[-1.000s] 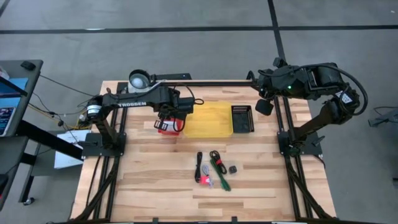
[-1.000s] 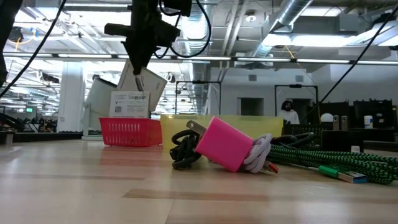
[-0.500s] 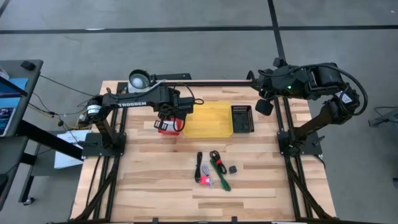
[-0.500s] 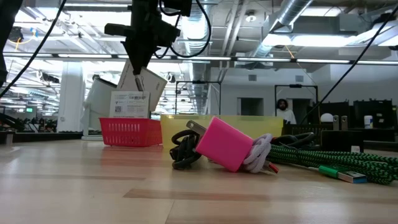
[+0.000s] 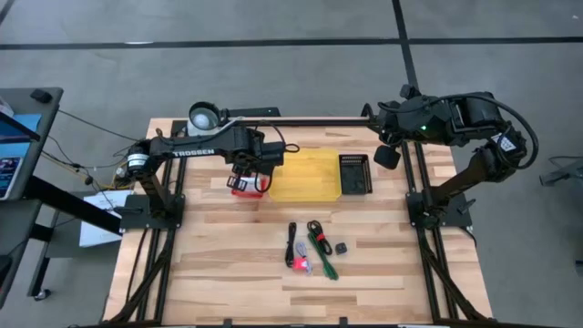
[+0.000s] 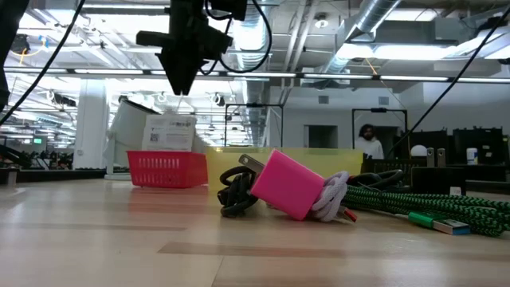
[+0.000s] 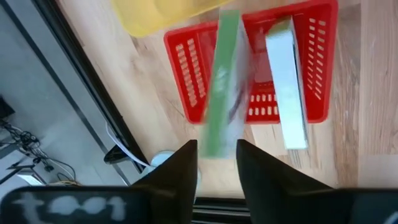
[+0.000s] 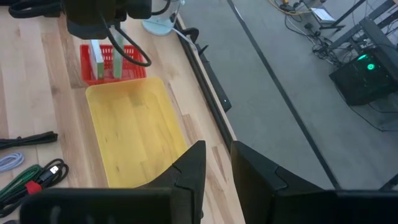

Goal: Pick and place items into bin
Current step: Put the card reader box into the red bin, then put the black and red charger cable into the yellow bin

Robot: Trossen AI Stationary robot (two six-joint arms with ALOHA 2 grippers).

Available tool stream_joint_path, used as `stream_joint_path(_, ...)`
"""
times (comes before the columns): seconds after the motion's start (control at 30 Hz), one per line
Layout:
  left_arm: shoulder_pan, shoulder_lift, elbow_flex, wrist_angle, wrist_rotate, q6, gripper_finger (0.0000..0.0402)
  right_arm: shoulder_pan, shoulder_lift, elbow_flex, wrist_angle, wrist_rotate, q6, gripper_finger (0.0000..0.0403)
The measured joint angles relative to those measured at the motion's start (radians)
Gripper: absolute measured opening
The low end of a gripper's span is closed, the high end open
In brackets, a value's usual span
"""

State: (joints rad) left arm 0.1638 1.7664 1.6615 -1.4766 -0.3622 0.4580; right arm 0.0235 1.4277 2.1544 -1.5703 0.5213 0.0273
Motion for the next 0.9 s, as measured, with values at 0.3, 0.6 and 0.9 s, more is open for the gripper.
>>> stream_joint_path(0.3, 0.0, 0.0, 0.0, 0.003, -0.016, -0.001, 0.0139, 0.0, 0.0, 0.0, 0.0, 0.0, 0.0, 0.0071)
stream_joint_path(0.6, 0.0, 0.0, 0.0, 0.002, -0.043, -0.011, 0.0139, 0.0, 0.0, 0.0, 0.0, 0.0, 0.0, 0.0071)
stream_joint_path(0.9, 0.0, 0.0, 0.0, 0.005, -0.043, -0.07, 0.0139, 0.0, 0.0, 0.0, 0.0, 0.0, 0.0, 0.0071)
